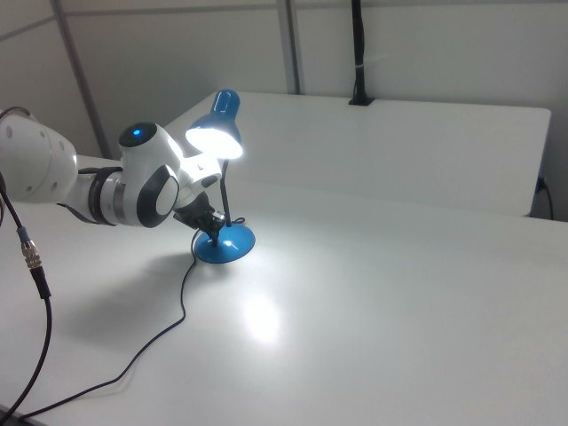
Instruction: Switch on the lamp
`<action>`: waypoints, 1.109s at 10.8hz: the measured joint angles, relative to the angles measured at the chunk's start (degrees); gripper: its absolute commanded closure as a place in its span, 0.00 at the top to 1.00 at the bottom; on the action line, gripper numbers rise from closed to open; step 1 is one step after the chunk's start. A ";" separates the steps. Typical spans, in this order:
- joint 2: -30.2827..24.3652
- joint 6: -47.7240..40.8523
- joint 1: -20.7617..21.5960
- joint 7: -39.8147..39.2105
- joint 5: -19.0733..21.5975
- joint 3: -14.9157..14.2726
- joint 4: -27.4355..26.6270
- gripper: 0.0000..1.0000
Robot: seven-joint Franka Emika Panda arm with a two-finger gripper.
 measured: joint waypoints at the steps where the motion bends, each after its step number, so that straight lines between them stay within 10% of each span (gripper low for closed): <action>1: 0.00 0.00 0.00 0.00 0.00 0.00 0.01 0.03; 6: -0.58 -1.20 -0.01 0.02 0.00 -0.02 0.54 0.05; 12: -11.46 -27.06 -0.87 0.02 0.00 -0.45 0.99 0.10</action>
